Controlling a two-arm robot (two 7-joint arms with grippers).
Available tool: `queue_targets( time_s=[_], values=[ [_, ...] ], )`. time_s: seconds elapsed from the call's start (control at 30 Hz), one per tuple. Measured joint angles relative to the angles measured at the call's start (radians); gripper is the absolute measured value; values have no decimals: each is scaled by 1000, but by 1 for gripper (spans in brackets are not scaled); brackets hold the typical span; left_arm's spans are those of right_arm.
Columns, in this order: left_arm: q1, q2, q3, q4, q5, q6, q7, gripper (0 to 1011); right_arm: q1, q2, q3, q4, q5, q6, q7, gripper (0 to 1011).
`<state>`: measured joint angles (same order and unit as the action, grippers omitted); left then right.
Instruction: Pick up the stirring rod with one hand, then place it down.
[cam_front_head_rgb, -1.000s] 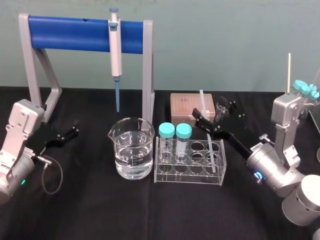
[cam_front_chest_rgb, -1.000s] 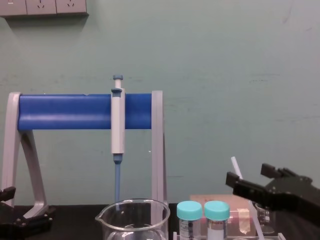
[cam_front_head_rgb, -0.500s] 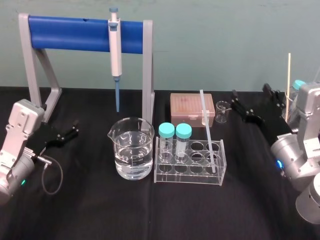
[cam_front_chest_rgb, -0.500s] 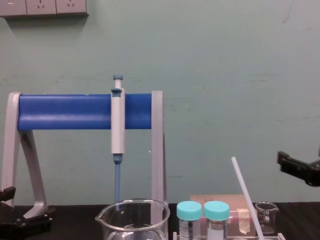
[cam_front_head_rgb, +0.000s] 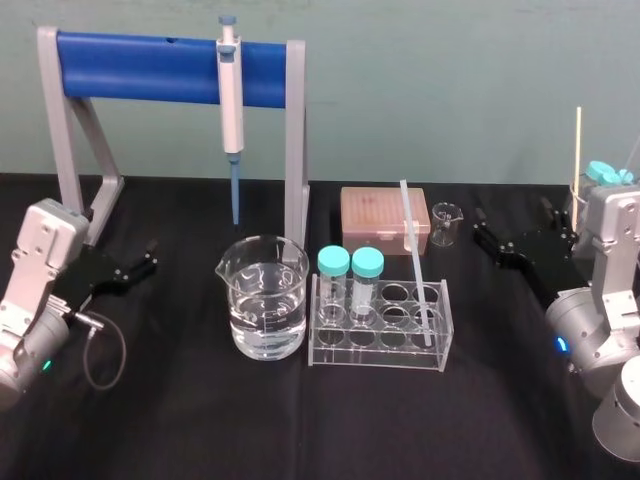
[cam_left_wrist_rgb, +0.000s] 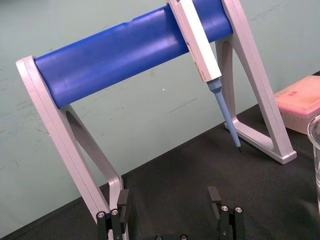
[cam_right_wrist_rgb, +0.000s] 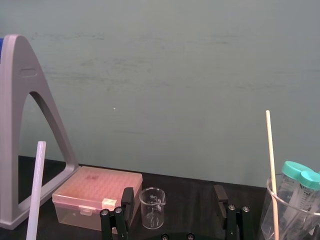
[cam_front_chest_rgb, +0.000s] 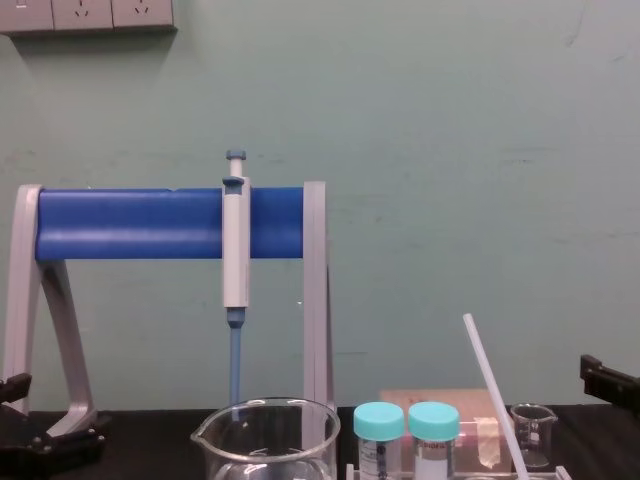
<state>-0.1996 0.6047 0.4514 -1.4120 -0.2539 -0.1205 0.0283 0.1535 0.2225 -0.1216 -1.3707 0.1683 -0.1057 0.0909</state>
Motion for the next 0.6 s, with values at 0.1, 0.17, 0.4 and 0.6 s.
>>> queue_targets(
  time_s=[0.1,0.17,0.4,0.6],
  values=[
    [0,0,0,0,0,0,0,1000,0,1,0,-1,1,-1,0,1003],
    [0,0,0,0,0,0,0,1000,0,1,-1,-2,2,-3,1,1003],
    [0,0,0,0,0,0,0,1001,0,2,-2,-5,5,-7,2,1003],
    [0,0,0,0,0,0,0,1001,0,2,-2,-6,6,-8,3,1003]
  ],
)
